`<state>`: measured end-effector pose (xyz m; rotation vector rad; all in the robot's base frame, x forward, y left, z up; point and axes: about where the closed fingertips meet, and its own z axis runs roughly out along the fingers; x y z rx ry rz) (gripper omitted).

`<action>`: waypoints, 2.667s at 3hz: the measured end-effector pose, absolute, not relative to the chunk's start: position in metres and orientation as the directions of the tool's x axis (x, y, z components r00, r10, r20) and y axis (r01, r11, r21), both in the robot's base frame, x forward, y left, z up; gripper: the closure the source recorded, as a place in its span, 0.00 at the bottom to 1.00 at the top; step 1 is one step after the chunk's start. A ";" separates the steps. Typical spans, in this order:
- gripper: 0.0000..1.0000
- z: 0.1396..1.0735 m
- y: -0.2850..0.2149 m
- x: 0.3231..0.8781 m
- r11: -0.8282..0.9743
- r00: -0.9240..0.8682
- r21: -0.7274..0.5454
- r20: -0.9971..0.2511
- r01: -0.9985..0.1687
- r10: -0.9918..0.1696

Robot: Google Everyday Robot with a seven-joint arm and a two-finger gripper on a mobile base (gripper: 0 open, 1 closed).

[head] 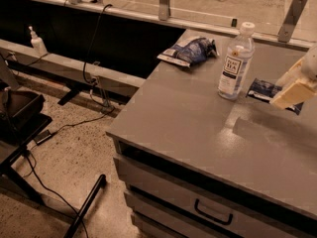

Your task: Move rxbar chocolate near blue plastic bottle

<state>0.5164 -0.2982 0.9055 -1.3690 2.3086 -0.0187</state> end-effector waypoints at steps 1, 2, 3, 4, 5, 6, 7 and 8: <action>1.00 0.899 -0.311 0.521 0.525 -0.427 -0.236 -0.364 -0.818 -0.828; 0.99 0.878 -0.305 0.523 0.525 -0.433 -0.207 -0.366 -0.825 -0.824; 0.79 0.862 -0.298 0.524 0.531 -0.441 -0.185 -0.373 -0.827 -0.816; 0.54 0.854 -0.294 0.530 0.545 -0.451 -0.188 -0.382 -0.817 -0.807; 0.31 0.856 -0.292 0.538 0.563 -0.459 -0.203 -0.396 -0.801 -0.795; 0.08 0.856 -0.291 0.539 0.562 -0.458 -0.203 -0.397 -0.801 -0.796; 0.00 0.856 -0.290 0.538 0.561 -0.457 -0.203 -0.396 -0.802 -0.796; 0.00 0.874 -0.298 0.541 0.544 -0.432 -0.205 -0.413 -0.814 -0.802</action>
Offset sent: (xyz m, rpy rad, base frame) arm 0.0080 -0.0022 -0.0491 0.0226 0.0600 -0.0131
